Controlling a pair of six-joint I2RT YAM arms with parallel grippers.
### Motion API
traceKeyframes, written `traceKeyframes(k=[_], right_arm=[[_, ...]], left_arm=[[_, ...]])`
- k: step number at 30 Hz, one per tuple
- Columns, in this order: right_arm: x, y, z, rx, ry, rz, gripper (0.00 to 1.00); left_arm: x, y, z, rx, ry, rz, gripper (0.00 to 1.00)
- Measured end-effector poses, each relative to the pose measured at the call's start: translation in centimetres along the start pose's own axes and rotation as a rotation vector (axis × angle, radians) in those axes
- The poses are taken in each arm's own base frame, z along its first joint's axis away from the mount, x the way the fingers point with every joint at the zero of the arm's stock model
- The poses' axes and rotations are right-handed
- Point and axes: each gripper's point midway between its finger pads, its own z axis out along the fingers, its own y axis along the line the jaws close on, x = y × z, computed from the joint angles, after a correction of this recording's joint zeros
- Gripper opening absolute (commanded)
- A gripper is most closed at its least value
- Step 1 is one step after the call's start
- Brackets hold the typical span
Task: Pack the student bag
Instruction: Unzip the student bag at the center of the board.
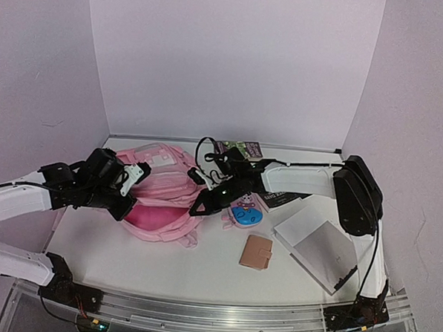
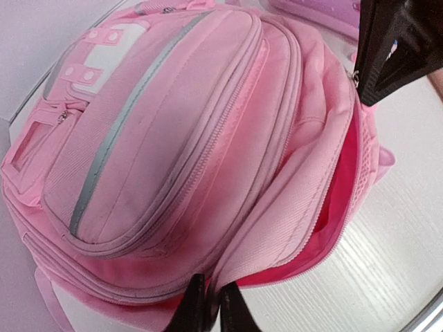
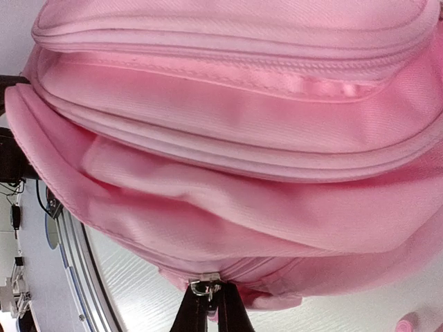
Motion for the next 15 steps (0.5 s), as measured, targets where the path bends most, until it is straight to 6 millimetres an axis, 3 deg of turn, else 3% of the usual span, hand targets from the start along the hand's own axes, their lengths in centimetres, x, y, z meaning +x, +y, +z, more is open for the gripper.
traceKeyframes(k=[3, 7, 15], right_arm=[[-0.1, 0.4, -0.2, -0.008, 0.005, -0.003, 0.00], [0.3, 0.4, 0.1, -0.003, 0.038, 0.019, 0.00], [1.1, 2.7, 1.2, -0.039, 0.072, 0.018, 0.00]], left_arm=[[-0.2, 0.7, -1.5, -0.012, -0.037, -0.019, 0.40], [-0.6, 0.6, -1.5, 0.003, -0.022, -0.034, 0.52], [-2.1, -5.8, -0.1, 0.161, 0.003, 0.083, 0.55]])
